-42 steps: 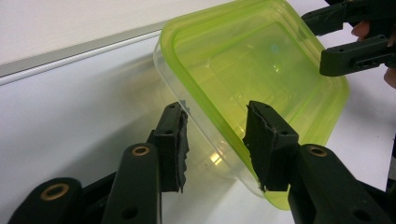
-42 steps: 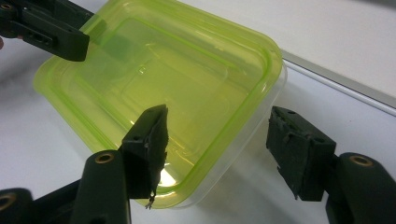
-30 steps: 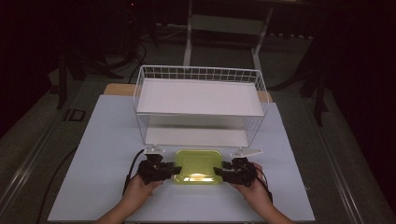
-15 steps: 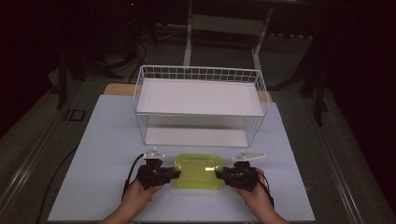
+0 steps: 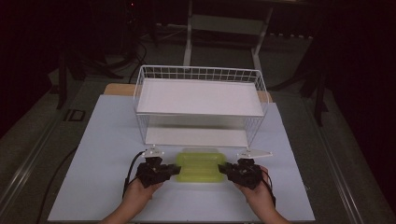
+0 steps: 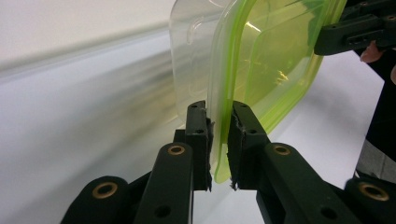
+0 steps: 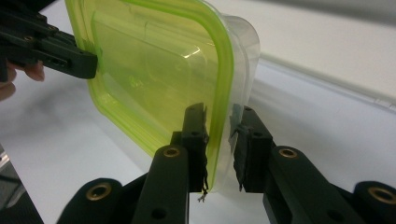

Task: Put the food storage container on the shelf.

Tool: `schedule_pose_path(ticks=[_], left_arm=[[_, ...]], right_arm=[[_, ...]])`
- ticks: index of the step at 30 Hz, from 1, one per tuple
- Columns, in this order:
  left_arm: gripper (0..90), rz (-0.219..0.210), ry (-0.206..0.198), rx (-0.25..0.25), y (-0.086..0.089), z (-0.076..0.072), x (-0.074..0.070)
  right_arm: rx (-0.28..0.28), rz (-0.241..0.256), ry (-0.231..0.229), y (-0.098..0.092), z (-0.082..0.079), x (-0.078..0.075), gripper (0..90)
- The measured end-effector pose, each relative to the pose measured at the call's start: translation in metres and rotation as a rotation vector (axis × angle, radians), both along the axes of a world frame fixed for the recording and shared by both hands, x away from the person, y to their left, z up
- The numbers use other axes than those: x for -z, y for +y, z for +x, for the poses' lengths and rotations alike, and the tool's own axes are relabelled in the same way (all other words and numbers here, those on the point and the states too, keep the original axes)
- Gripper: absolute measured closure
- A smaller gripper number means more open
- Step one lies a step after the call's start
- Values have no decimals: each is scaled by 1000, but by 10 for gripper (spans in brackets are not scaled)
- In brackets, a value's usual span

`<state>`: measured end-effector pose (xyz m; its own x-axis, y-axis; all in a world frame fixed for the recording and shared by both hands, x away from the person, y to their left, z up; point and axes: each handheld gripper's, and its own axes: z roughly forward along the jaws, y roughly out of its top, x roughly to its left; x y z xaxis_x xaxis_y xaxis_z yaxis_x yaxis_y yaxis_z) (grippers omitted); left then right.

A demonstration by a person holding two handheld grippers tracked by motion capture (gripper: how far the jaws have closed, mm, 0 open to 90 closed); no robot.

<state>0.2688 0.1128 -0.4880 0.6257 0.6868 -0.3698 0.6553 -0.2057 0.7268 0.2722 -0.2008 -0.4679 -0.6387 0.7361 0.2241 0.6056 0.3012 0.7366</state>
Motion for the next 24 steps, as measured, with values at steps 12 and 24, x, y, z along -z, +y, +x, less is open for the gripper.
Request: schedule_pose_path(ticks=[12, 24], left_arm=[[804, -2, -49, -55, 1, 25, -20], [802, -2, -5, -82, 0, 56, 2]], right_arm=[[40, 27, -42, 4, 23, -19, 770], [81, 26, 0, 8, 52, -2, 769]])
